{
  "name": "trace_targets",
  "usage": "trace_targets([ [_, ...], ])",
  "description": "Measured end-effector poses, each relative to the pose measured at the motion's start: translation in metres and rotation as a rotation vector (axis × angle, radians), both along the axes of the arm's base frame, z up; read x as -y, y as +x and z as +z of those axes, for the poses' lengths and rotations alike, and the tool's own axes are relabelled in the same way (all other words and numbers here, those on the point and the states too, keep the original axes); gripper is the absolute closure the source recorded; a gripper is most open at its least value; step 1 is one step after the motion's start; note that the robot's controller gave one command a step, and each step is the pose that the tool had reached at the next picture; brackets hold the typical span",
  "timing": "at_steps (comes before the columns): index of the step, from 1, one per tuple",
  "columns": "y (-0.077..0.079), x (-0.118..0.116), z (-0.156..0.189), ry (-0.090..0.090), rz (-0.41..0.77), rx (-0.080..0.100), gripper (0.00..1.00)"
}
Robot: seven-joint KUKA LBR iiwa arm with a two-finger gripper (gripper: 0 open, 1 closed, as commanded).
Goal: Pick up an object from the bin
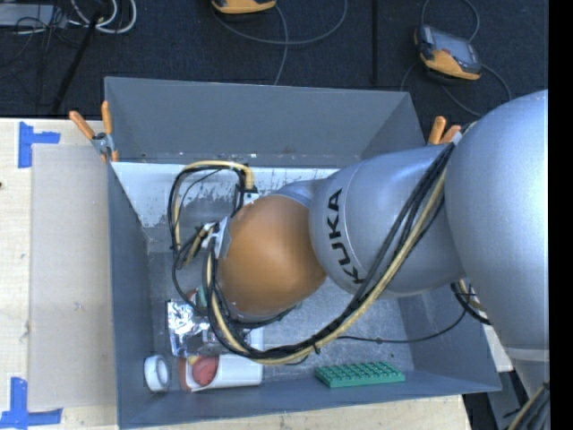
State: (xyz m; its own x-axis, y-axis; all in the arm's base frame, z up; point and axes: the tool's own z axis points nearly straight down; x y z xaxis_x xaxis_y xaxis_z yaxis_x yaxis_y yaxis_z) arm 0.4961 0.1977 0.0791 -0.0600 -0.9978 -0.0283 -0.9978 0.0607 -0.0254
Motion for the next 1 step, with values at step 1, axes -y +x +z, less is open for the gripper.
trace_targets([
  [1, -0.0120, -0.0215, 0.1479, -0.022, 0.038, -0.020, 1.00],
])
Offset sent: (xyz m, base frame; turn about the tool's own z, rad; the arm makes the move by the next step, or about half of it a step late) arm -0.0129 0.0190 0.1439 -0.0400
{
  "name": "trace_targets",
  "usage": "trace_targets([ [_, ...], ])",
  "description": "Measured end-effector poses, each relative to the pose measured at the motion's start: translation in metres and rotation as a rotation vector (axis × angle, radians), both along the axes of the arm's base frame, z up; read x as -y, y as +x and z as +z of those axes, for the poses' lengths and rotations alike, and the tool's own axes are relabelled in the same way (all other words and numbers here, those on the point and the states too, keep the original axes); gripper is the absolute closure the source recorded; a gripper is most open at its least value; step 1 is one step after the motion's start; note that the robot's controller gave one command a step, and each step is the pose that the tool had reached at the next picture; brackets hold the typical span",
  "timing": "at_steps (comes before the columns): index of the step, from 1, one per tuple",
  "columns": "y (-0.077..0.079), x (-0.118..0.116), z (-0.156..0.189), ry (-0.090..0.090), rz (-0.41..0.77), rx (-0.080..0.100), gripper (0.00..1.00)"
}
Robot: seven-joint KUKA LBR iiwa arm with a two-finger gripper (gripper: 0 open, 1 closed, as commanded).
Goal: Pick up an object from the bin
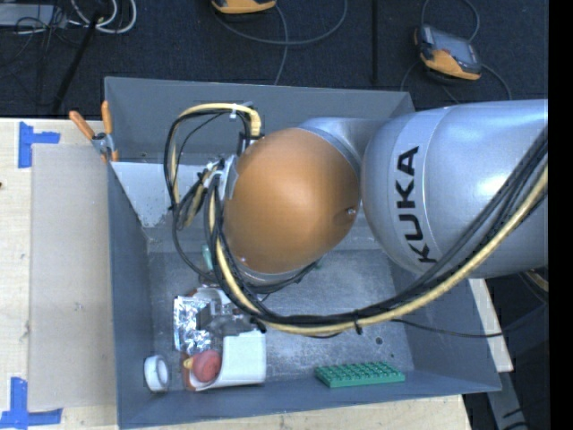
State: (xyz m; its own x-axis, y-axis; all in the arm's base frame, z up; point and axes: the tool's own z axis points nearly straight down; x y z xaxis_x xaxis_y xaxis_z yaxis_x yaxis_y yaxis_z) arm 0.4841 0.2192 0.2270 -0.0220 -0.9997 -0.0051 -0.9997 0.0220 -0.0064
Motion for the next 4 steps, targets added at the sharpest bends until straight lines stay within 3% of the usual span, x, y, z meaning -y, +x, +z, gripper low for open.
trace_targets([
  [1, -0.001, 0.002, -0.005, -0.003, -0.004, -0.008, 0.00],
  [2, 0.007, 0.024, -0.153, 0.001, 0.303, -0.005, 0.00],
  [3, 0.007, 0.019, -0.150, 0.013, 0.301, 0.002, 1.00],
  [4, 0.047, 0.038, 0.017, -0.003, 0.283, 0.002, 1.00],
])
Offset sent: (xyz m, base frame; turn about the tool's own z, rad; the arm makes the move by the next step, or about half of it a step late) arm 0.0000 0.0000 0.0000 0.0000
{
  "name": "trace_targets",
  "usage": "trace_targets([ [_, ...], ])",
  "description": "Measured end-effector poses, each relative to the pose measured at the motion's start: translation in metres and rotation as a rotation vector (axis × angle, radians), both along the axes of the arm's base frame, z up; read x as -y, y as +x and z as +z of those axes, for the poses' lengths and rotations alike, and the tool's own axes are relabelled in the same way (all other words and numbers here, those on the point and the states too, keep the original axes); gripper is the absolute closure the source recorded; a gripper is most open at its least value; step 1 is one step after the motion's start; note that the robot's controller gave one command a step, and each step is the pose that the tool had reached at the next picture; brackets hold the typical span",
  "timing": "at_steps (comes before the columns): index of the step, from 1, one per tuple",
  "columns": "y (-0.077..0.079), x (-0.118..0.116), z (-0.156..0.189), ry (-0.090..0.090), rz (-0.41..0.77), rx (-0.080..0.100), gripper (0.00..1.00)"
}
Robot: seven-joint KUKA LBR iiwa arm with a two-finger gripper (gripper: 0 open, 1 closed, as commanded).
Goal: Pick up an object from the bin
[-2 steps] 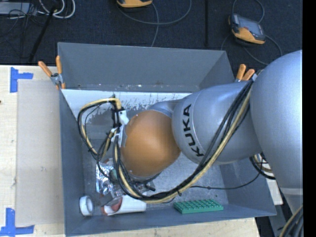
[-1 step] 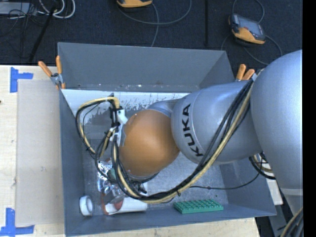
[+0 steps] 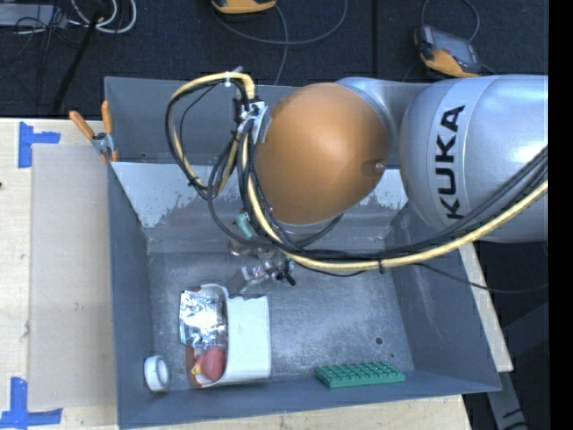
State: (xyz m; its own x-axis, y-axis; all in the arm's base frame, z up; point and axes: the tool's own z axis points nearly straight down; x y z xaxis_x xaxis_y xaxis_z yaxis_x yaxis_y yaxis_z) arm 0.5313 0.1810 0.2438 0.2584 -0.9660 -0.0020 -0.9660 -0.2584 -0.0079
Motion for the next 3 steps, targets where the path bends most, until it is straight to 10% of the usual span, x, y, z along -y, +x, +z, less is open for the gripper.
trace_targets([
  [1, -0.011, -0.036, -0.063, -0.003, -0.036, -0.015, 1.00],
  [2, -0.009, -0.033, -0.060, -0.002, -0.042, -0.010, 0.00],
  [3, 0.082, 0.007, -0.176, -0.004, 0.482, -0.012, 0.00],
])
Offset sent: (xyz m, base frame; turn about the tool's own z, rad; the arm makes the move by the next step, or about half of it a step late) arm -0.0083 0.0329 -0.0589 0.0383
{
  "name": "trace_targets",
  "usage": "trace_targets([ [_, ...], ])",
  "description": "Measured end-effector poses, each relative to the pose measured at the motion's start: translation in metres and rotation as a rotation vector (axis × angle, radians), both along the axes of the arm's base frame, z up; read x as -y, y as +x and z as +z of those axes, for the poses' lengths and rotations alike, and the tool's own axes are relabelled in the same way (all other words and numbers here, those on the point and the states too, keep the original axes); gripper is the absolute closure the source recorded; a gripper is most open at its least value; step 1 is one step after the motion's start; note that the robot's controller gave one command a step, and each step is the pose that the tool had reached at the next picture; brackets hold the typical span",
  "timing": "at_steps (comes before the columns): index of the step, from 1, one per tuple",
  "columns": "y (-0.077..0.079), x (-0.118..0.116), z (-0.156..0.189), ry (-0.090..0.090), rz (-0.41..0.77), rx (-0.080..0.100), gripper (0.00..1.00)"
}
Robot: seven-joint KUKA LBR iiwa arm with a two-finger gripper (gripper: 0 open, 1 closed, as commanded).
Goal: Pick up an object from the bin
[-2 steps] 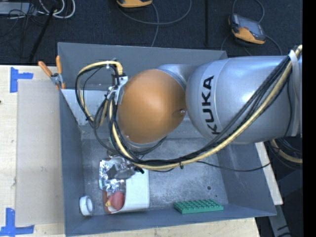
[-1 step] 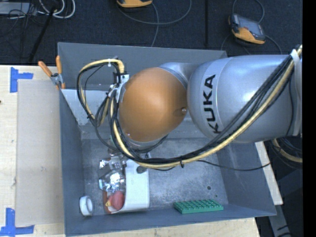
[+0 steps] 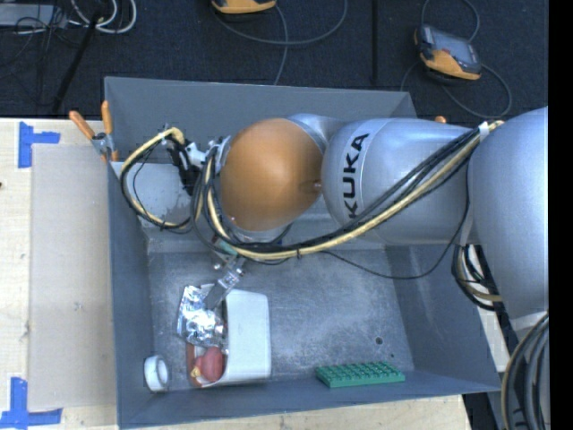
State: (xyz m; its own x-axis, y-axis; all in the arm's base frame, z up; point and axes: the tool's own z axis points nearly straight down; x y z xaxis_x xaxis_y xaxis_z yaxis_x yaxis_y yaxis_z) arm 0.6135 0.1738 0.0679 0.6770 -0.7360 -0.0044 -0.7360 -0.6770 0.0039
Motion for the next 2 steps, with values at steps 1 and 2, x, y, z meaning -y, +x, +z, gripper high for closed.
trace_targets([
  [1, 0.000, -0.001, 0.002, 0.002, -0.003, 0.000, 1.00],
  [2, -0.016, 0.064, 0.138, 0.000, -0.007, 0.009, 1.00],
])
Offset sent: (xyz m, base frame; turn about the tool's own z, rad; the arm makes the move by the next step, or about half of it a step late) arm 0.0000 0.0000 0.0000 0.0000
